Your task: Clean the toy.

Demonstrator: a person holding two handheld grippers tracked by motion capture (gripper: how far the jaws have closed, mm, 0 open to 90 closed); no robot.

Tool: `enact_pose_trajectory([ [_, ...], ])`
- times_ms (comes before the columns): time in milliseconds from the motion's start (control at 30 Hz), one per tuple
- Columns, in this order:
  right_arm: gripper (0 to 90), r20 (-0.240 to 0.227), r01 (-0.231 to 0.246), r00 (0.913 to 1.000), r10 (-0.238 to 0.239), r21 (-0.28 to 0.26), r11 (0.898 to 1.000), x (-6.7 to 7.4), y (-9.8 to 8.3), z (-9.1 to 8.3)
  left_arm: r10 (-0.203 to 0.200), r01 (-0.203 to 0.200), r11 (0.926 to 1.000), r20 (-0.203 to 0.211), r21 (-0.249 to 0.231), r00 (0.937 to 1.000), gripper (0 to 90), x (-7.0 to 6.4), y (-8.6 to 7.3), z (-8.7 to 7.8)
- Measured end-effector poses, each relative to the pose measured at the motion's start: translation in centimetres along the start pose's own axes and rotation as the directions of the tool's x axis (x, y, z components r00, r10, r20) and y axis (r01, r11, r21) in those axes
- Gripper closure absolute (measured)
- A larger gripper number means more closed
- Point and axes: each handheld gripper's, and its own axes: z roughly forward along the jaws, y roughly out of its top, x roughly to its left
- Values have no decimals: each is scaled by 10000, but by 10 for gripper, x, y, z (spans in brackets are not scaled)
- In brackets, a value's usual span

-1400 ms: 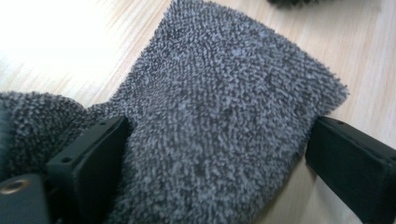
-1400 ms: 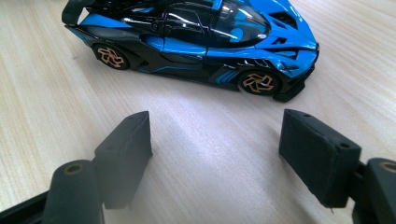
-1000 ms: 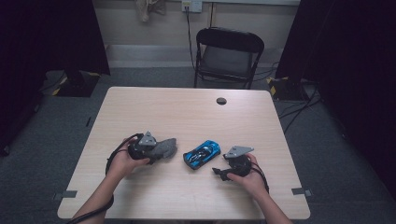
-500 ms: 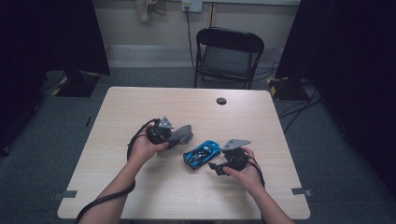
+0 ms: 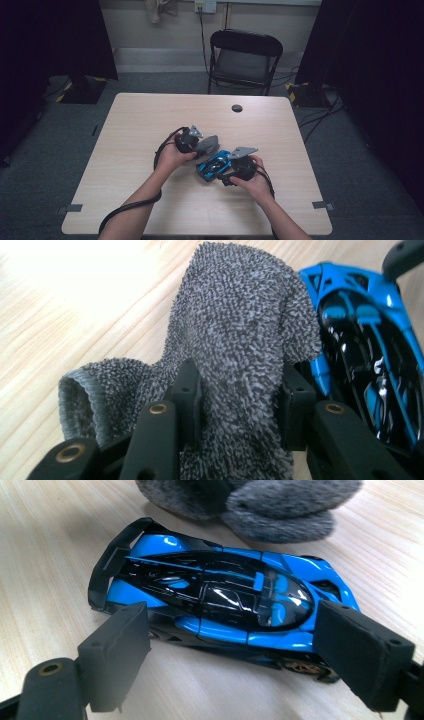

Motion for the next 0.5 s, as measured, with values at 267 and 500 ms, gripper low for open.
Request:
enact_pose_trajectory([
  [267,155,6,317,9995,-317,56,9995,4,4,7,118,-116,9993,-49,351,9999,608,-4,5,15],
  [500,150,58,361,9993,-362,161,9992,3,2,8,-366,357,9990,296,285,9989,503,-1,3,13],
])
